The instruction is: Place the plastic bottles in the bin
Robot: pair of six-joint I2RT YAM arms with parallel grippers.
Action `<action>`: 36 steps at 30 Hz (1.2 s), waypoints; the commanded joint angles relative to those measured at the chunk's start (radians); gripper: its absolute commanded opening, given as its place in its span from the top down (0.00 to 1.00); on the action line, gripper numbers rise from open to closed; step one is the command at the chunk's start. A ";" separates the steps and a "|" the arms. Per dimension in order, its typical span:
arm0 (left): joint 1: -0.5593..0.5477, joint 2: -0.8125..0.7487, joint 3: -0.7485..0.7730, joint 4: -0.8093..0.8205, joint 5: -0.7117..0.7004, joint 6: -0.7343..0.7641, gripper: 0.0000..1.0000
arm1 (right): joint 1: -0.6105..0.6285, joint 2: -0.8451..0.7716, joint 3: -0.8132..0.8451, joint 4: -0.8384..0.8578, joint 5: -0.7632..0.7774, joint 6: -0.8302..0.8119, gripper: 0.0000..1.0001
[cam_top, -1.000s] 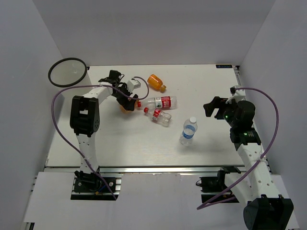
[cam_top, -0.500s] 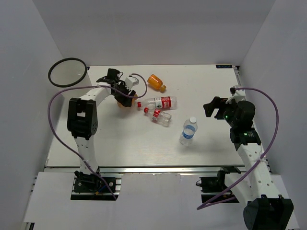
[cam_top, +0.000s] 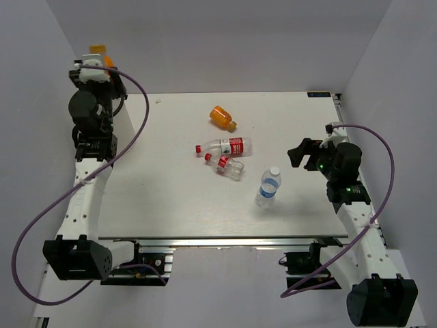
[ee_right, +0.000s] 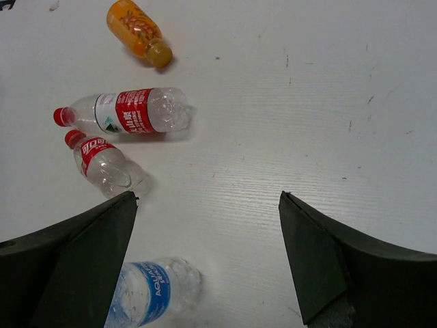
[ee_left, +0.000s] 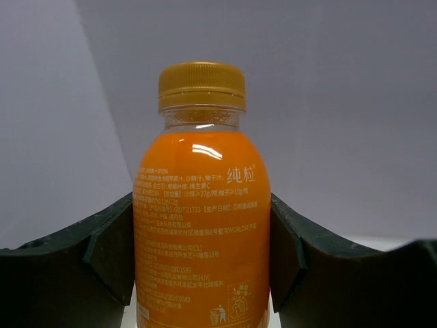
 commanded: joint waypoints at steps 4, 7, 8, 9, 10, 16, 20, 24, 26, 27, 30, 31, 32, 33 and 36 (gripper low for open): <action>0.123 0.114 0.028 0.130 -0.275 -0.094 0.70 | -0.002 -0.014 0.024 0.005 -0.006 0.008 0.11; 0.143 0.181 0.031 0.159 -0.319 -0.085 0.55 | -0.001 -0.015 0.026 0.002 0.003 0.008 0.11; 0.149 0.193 0.034 0.158 -0.316 -0.089 0.53 | -0.002 -0.015 0.027 0.001 0.003 0.006 0.11; 0.155 0.215 0.036 0.153 -0.302 -0.097 0.48 | -0.002 -0.015 0.027 0.001 0.001 0.006 0.11; 0.165 0.224 0.039 0.152 -0.304 -0.118 0.45 | -0.002 -0.018 0.027 -0.001 -0.002 0.006 0.11; 0.175 0.270 0.019 0.159 -0.311 -0.160 0.07 | -0.002 -0.046 0.026 -0.002 -0.038 -0.001 0.11; 0.178 0.273 0.034 0.126 -0.331 -0.163 0.02 | 0.000 -0.101 0.027 0.019 -0.153 -0.027 0.11; 0.177 0.253 0.059 0.092 -0.315 -0.172 0.02 | 0.000 -0.172 0.007 0.108 -0.322 -0.032 0.11; 0.178 0.247 0.071 0.078 -0.316 -0.164 0.02 | 0.002 -0.202 0.010 0.111 -0.402 -0.043 0.11; 0.177 0.244 0.074 0.067 -0.305 -0.164 0.02 | 0.003 -0.215 0.007 0.120 -0.431 -0.044 0.11; 0.178 0.218 0.092 -0.003 -0.195 -0.193 0.02 | 0.018 -0.262 -0.013 0.159 -0.513 -0.067 0.11; 0.177 0.209 0.112 -0.031 -0.152 -0.232 0.02 | 0.034 -0.262 -0.011 0.139 -0.499 -0.080 0.11; 0.177 0.197 0.125 -0.079 -0.046 -0.268 0.02 | 0.040 -0.259 -0.008 0.127 -0.490 -0.095 0.10; 0.177 0.195 0.140 -0.112 0.030 -0.343 0.02 | 0.047 -0.241 -0.001 0.116 -0.490 -0.107 0.11; 0.154 0.171 0.154 -0.172 0.292 -0.466 0.02 | 0.086 -0.204 0.021 0.052 -0.503 -0.148 0.12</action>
